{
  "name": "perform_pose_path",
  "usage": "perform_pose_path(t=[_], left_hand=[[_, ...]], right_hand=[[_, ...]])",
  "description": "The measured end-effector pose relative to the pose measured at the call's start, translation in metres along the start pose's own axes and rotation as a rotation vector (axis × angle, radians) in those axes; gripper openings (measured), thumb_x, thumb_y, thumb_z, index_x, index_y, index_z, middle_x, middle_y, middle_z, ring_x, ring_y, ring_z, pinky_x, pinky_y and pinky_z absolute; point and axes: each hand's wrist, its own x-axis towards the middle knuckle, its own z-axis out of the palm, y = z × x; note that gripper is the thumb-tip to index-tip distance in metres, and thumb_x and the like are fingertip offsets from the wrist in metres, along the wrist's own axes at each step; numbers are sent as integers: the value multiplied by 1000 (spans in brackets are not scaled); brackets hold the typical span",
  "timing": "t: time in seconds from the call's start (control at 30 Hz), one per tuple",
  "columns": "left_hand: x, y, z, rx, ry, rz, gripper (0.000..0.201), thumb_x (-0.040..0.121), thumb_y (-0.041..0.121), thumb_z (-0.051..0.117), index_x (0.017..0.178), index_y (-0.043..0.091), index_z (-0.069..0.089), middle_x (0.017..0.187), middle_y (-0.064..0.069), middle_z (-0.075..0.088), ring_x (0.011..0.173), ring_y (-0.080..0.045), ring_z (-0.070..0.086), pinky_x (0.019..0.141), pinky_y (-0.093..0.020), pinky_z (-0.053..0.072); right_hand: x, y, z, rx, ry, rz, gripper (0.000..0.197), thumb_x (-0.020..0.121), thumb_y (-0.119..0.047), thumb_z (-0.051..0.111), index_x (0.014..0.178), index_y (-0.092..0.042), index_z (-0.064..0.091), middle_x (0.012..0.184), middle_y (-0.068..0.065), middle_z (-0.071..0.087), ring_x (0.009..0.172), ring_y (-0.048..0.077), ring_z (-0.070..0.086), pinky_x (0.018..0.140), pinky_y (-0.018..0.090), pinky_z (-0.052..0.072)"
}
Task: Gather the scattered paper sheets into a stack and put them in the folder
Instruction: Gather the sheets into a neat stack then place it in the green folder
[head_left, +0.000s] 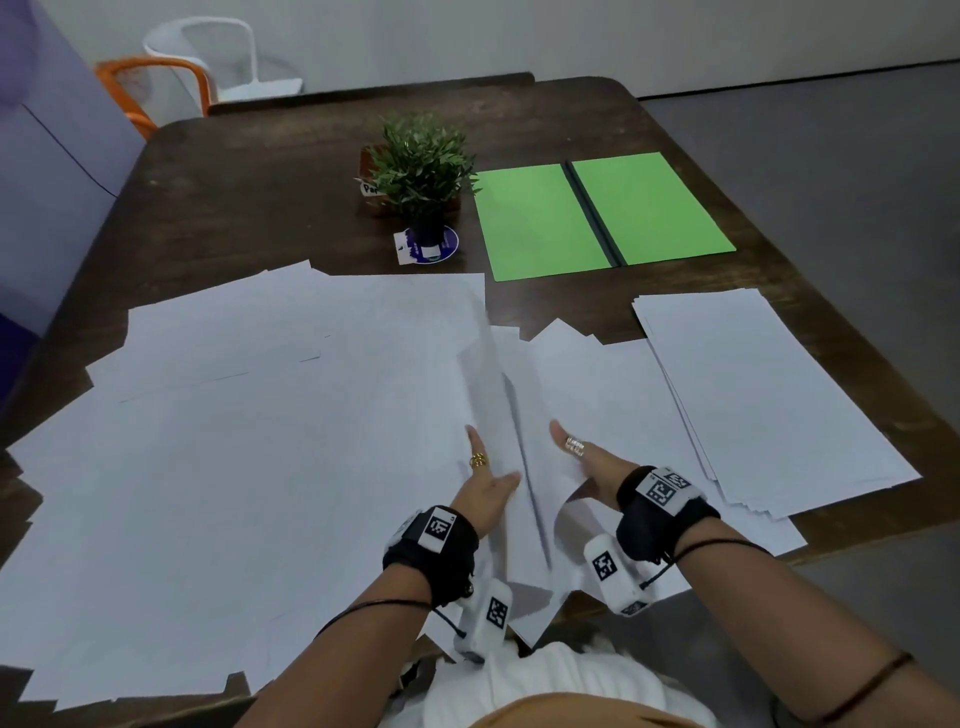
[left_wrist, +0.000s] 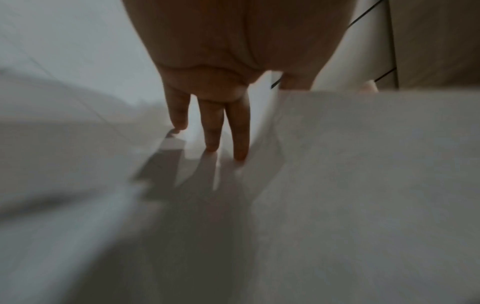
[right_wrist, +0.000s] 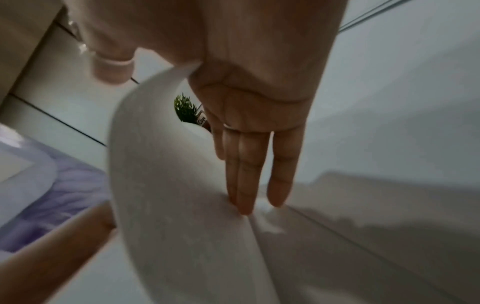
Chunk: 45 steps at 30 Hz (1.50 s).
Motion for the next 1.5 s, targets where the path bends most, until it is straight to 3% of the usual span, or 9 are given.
perform_pose_path(t=[0.13,0.37,0.5,0.7,0.8,0.97,1.13,1.3,1.5], left_hand=[[-1,-5,-7,92,-243,-153,65,94,63,18,141,24,41,145,4,42,141,-12,22,114,-38,7],[-1,-16,-15,458,-415,-35,53,92,38,56,141,22,40,150,-1,33,134,-14,38,111,-25,25],[1,-21,-24,224,-174,4,40,90,13,59,129,18,53,125,-4,60,120,-19,54,104,-25,38],[5,-18,-78,150,556,49,79,83,29,70,146,9,26,150,-13,29,138,-27,29,111,-31,26],[7,-8,-98,-11,562,15,101,75,45,72,149,10,13,156,-8,13,142,-26,20,114,-37,23],[9,25,-99,-137,425,208,59,91,34,58,140,9,37,130,6,43,121,-9,40,91,-13,31],[25,20,-99,-62,459,124,38,88,23,64,121,5,58,114,-10,65,99,-21,62,88,-29,50],[36,-1,-100,16,113,-165,67,64,26,84,118,3,51,115,-12,62,99,-25,62,85,-29,50],[47,-18,-88,77,296,-312,78,83,56,59,131,-3,44,129,-16,54,115,-30,54,93,-29,42]], right_hand=[[1,-18,-8,140,1,96,96,68,-87,28,143,-27,34,146,2,39,114,36,55,86,47,50],[29,-34,-11,-389,110,66,71,76,-46,72,134,-13,48,138,4,47,133,24,38,109,32,28],[37,-22,-5,-872,283,-21,49,83,-15,68,129,-6,52,131,12,53,123,28,49,95,27,40],[11,-23,-24,-339,334,-358,21,83,4,64,100,-7,62,97,10,65,92,21,61,76,24,46],[-10,-41,-31,-122,302,-464,23,84,8,61,102,-6,60,91,3,67,74,5,68,63,12,50],[-19,-48,-36,-17,207,-415,31,84,16,55,94,-13,57,93,2,66,70,1,68,62,14,52],[-3,-32,-31,107,269,-256,11,89,-20,61,95,-12,62,89,-3,66,80,12,64,71,21,50],[46,-5,-49,-201,460,79,81,69,-38,80,129,6,47,88,11,58,67,22,52,59,31,45],[37,-16,-27,-705,410,176,61,96,-39,48,136,5,36,140,20,42,121,27,50,89,22,41]])
